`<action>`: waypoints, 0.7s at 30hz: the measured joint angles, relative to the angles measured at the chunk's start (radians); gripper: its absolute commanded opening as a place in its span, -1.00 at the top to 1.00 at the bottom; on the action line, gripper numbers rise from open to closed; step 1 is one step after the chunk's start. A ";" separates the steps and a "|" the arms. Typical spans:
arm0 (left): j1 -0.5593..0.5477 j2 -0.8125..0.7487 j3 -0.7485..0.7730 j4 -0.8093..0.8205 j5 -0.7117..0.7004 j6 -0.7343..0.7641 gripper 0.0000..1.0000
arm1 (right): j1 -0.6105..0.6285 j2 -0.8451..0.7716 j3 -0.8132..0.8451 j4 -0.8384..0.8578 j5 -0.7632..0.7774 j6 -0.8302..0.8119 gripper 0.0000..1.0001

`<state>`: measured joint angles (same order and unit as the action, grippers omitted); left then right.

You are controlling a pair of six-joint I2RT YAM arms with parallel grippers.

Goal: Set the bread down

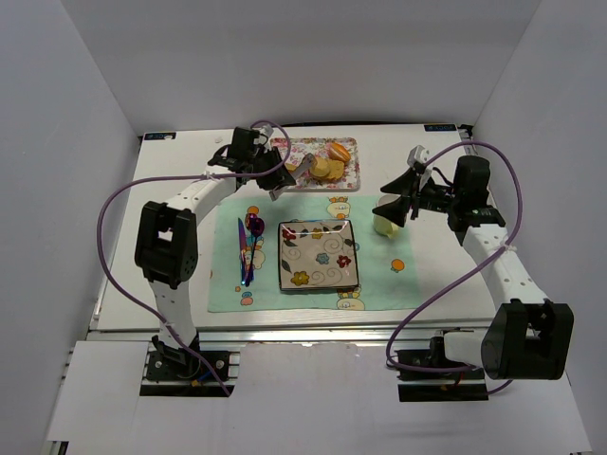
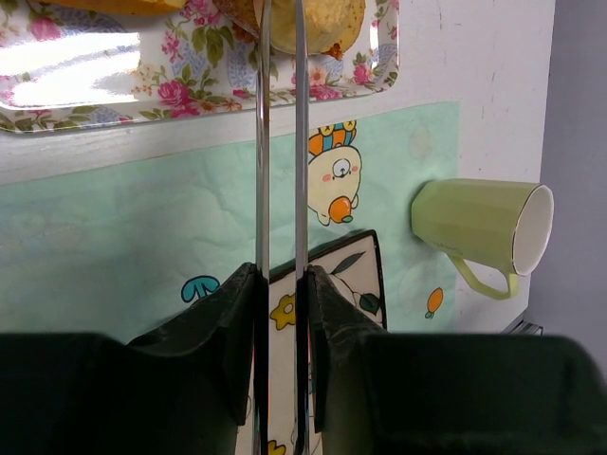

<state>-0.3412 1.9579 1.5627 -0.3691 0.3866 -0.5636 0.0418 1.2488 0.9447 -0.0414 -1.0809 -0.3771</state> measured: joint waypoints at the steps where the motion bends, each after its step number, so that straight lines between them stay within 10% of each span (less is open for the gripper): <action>1: 0.001 -0.001 0.000 0.000 0.000 -0.001 1.00 | -0.001 -0.002 -0.001 0.000 0.000 0.000 -0.42; 10: 0.006 -0.119 -0.052 -0.021 0.003 0.025 1.00 | -0.003 -0.013 -0.006 0.000 0.000 0.000 -0.42; 21: -0.017 -0.552 -0.512 -0.119 0.107 0.133 1.00 | -0.003 -0.015 -0.006 -0.011 -0.012 -0.039 -0.43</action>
<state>-0.3580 1.4059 1.0504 -0.4877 0.4938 -0.4309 0.0383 1.2339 0.9382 -0.0528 -1.0931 -0.4164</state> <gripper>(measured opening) 0.349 0.712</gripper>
